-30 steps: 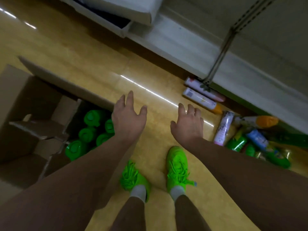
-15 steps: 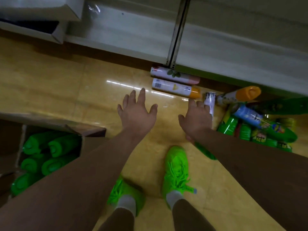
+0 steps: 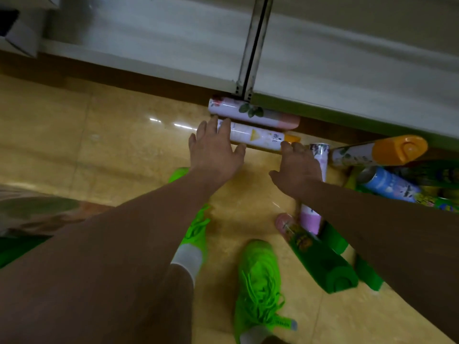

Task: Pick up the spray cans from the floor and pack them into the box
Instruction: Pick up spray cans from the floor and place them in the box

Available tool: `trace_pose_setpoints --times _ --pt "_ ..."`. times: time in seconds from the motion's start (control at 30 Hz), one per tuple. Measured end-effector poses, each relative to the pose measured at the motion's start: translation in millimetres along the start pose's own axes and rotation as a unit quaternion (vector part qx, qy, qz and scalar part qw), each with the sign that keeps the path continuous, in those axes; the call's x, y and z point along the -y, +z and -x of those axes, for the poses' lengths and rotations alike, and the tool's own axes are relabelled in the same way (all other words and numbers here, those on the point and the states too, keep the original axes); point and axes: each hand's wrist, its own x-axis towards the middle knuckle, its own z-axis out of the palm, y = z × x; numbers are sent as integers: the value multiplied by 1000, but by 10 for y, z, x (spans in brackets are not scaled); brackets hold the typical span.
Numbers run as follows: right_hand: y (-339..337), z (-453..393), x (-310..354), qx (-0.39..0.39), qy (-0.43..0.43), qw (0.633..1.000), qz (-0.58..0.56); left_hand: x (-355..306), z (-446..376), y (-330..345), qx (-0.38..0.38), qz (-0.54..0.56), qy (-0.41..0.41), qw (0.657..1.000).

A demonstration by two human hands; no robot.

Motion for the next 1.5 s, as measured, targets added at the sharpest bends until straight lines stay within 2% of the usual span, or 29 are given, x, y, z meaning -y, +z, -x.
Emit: trace_pose_setpoints --times 0.23,0.37,0.5,0.8,0.9,1.0,1.13,1.3,1.4,1.5 --pt "227 -480 40 -22 -41 998 51 58 -558 263 28 -26 61 997" --pt "317 -617 142 -71 -47 993 85 116 -956 327 5 -66 110 992" --pt "404 -715 186 -74 -56 989 114 130 -1216 362 4 -82 113 990" --pt "498 -746 245 8 -53 996 71 180 -1214 516 -15 -197 118 973" --pt "464 -699 246 30 -55 996 65 196 -1213 492 38 -191 126 973" --pt "428 -599 257 53 -67 993 79 230 -1164 454 120 -132 86 980" --pt "290 -488 287 85 -73 990 81 291 -989 376 168 -120 102 973" --pt "18 -280 402 112 -86 983 120 354 -633 24 148 -129 48 979" --pt "-138 -106 438 119 -59 984 119 403 -312 -176 140 -74 -16 987" --pt "-292 102 497 125 -23 989 70 429 38 -404 130 -13 -75 989"
